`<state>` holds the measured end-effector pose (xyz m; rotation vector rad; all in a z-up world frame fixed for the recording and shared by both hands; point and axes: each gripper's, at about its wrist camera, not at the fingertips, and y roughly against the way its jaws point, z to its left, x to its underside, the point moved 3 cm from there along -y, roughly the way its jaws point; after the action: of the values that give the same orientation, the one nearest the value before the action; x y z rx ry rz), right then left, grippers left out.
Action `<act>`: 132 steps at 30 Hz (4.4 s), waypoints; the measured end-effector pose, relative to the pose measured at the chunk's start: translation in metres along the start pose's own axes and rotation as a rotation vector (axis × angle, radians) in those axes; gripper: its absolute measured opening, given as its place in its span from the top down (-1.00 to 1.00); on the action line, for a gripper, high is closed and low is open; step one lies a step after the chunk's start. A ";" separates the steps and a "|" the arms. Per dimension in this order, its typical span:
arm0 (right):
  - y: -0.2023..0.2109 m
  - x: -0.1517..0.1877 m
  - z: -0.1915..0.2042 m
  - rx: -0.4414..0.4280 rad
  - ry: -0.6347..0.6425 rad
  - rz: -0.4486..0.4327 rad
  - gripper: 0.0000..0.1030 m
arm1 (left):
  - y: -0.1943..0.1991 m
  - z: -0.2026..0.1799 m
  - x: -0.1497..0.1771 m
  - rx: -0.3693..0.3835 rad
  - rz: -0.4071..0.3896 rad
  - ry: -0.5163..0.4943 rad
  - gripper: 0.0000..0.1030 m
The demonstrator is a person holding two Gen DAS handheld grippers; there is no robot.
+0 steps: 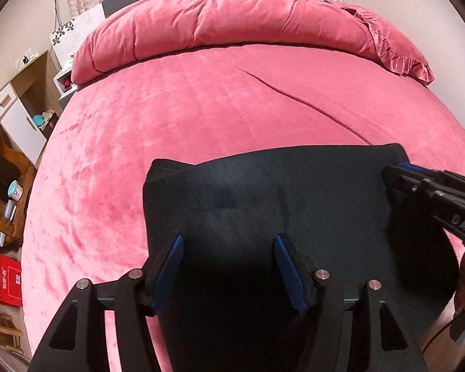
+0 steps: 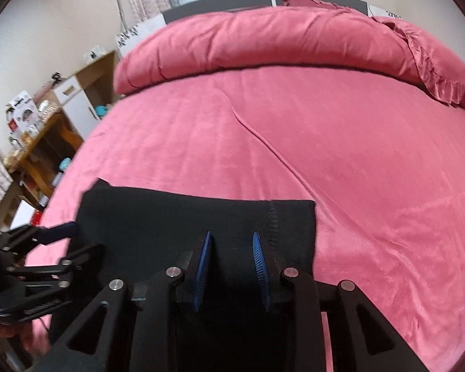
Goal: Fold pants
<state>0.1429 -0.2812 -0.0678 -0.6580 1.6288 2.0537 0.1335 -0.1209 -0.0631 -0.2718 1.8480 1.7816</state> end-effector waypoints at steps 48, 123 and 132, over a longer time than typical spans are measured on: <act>0.026 0.119 -0.075 -0.172 -0.455 0.096 -0.51 | 0.019 0.060 0.121 0.377 0.079 0.282 -0.53; -0.061 -0.053 -0.055 -0.004 -0.288 -0.095 -0.42 | -0.035 0.089 -0.016 0.074 -0.198 0.073 -0.46; -0.040 -0.008 -0.019 0.025 -0.228 -0.046 -0.46 | -0.025 0.078 0.025 0.029 -0.136 0.070 -0.46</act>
<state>0.1751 -0.2915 -0.0972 -0.4308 1.4928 1.9911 0.1445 -0.0425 -0.0949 -0.4427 1.8553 1.6717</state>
